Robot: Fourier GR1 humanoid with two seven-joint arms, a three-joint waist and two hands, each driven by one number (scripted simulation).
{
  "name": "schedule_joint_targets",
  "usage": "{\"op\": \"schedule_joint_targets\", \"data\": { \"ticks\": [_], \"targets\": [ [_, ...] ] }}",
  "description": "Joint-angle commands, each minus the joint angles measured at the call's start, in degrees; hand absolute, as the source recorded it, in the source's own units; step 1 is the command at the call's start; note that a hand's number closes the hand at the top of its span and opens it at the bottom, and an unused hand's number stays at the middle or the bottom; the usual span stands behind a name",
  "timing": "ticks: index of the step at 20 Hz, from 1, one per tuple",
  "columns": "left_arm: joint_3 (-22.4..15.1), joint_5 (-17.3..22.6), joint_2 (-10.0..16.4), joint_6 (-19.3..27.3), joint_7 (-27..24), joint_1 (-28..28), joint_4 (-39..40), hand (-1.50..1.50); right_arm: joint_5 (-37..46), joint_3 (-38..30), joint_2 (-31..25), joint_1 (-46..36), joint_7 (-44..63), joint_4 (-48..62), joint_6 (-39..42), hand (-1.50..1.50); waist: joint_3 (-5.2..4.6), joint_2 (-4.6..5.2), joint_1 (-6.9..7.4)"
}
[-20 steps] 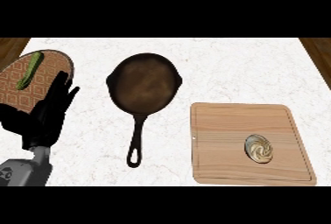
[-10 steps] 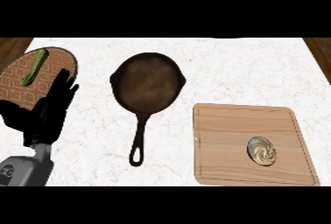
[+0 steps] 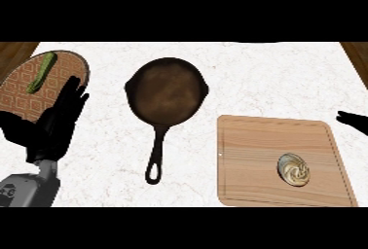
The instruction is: Pick the cupcake from the cutting board and place it in the pan
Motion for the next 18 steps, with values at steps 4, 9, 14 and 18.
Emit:
{"op": "schedule_joint_targets", "data": {
  "ticks": [4, 9, 14, 18],
  "targets": [
    [1.71, -1.79, -0.09, 0.44, 2.13, -0.25, -1.74, 0.00, 5.47, 7.79, 2.67, -3.13, 10.55, -5.19, 8.34, -1.50, 0.06, -0.18, -0.88],
    [2.69, -1.81, -0.94, -1.66, -0.02, 2.93, -1.25, 0.00, 14.95, 10.13, 2.71, -0.29, 8.12, -7.30, 7.19, -1.50, 0.08, -0.19, -1.09],
    [1.36, -4.27, -5.39, 1.01, 0.11, -2.59, 3.48, 0.00, 20.49, 10.84, 3.75, 1.08, 14.33, -13.13, 8.04, -1.50, 0.07, -0.15, -1.76],
    [4.34, -3.61, -3.41, -2.56, 3.29, -0.45, -1.09, 0.00, 23.03, 11.23, 10.45, -2.21, 17.07, -13.07, 11.62, -1.50, 0.08, -0.18, -1.17]
  ]
}}
